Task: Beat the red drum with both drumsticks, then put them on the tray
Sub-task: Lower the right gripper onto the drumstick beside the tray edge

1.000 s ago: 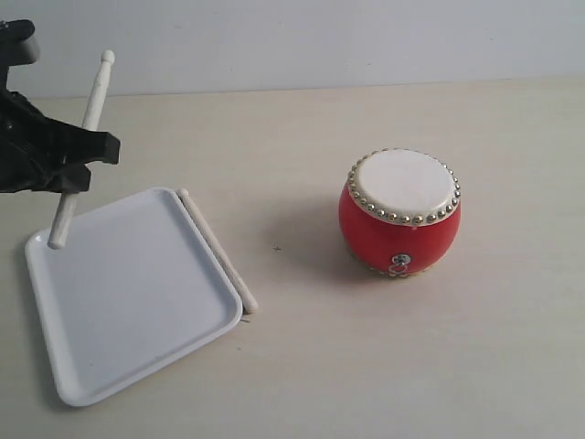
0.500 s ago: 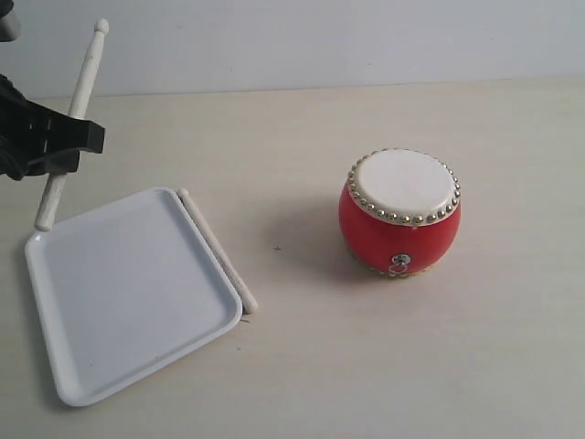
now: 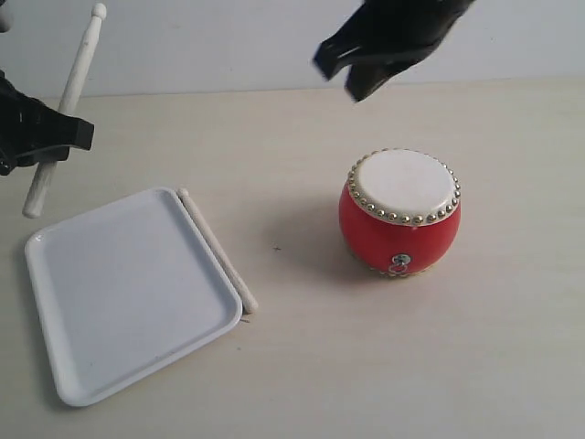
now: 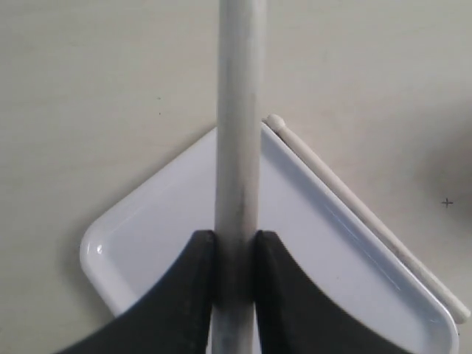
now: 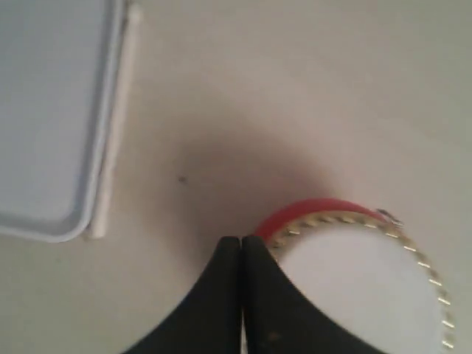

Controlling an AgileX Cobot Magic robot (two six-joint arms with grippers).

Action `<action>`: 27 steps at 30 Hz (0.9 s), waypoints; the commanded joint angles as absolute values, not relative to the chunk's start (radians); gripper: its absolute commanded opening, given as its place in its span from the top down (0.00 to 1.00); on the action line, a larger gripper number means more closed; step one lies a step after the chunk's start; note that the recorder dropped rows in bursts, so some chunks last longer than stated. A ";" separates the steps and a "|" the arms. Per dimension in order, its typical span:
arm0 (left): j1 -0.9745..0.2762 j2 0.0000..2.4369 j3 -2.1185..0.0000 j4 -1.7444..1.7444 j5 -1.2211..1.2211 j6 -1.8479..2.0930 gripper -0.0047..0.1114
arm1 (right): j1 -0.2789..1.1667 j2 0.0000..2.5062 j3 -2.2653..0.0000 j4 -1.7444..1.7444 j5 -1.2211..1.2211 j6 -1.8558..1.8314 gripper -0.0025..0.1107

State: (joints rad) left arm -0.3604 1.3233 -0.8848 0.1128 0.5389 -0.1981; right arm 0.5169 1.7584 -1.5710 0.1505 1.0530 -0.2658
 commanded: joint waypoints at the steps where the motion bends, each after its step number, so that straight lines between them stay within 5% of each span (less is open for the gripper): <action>1: -0.359 1.316 -0.884 0.115 0.536 -0.194 0.96 | 0.644 1.839 -1.595 0.154 1.061 -0.289 0.98; 13: -0.359 1.316 -0.884 0.121 0.538 -0.179 0.96 | 0.687 1.942 -1.601 0.202 1.045 -0.261 0.97; 22: -0.359 1.316 -0.884 0.121 0.512 -0.179 0.96 | 0.687 2.084 -1.605 0.157 1.038 -0.168 0.66; 27: -0.359 1.316 -0.884 0.117 0.502 -0.179 0.96 | 0.754 2.110 -1.605 0.078 0.989 -0.142 0.66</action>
State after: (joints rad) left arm -0.3604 1.3233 -0.8848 0.1150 0.5194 -0.1825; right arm 0.7277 2.1101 -1.5941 0.1211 1.0279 -0.1633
